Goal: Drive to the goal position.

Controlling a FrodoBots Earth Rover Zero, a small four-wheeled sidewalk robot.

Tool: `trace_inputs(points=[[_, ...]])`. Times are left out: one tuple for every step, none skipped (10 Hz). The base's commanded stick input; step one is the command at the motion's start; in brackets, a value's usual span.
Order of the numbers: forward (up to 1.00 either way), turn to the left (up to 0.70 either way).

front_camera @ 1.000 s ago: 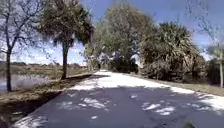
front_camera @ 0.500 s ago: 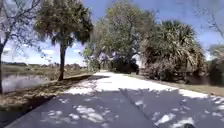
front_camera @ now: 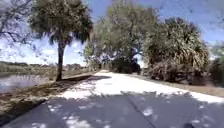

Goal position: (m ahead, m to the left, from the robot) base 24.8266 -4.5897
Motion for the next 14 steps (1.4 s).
trace_inputs(points=[[0.7,0.0],[0.7,0.0],[0.7,0.0],[0.7,0.0],[0.7,0.0],[0.7,0.0],[0.7,0.0],[0.7,0.0],[0.7,-0.1],[0.7,-0.35],[0.7,-0.24],[0.7,0.0],[0.7,0.0],[0.7,0.0]])
